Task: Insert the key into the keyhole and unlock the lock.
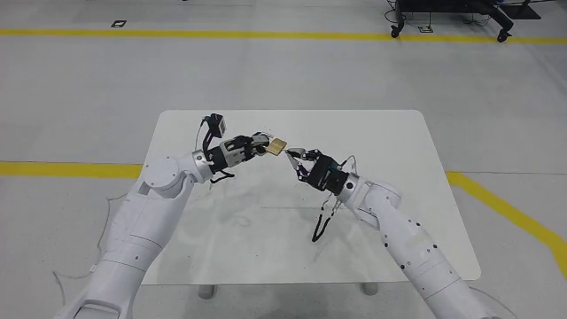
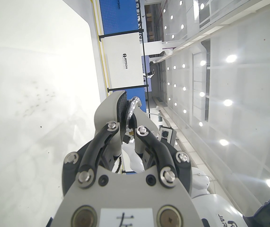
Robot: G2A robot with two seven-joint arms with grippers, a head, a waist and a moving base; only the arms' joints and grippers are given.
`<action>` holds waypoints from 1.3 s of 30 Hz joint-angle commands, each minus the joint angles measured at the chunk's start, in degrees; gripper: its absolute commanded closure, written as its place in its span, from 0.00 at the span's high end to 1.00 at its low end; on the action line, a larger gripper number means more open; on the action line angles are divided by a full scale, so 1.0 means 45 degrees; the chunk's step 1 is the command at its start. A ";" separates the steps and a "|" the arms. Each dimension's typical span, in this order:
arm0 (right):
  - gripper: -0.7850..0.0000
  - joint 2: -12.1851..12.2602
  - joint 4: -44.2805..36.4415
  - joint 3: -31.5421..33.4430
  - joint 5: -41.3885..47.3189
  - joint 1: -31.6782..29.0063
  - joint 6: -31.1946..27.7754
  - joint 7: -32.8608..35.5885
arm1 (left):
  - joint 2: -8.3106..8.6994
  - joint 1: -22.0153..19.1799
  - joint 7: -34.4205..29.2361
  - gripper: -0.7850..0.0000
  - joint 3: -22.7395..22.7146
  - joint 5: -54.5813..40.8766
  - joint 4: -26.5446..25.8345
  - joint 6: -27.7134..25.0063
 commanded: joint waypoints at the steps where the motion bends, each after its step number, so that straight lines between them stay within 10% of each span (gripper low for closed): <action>1: 1.00 0.0030 -0.0051 -0.0091 -0.0303 0.0031 -0.0229 0.0040 | 0.0003 0.0042 0.0029 0.00 -0.0018 0.0002 -0.0044 0.0029; 17: 1.00 0.1251 -0.0845 0.3701 -0.1262 -0.2235 -0.1974 -0.4807 | -0.0052 -0.0337 0.0656 0.00 0.0716 0.1796 0.0060 0.1165; 31: 1.00 0.1169 -0.0768 0.3304 -0.0303 -0.2145 -0.2656 -0.4416 | -0.0139 -0.0223 0.1030 0.00 0.1192 0.2268 -0.0203 0.1401; 39: 1.00 0.1047 0.0831 0.3005 0.1378 -0.1124 -0.2912 -0.4016 | -0.0554 -0.0825 0.2793 0.00 0.3968 0.7614 -0.0722 0.3390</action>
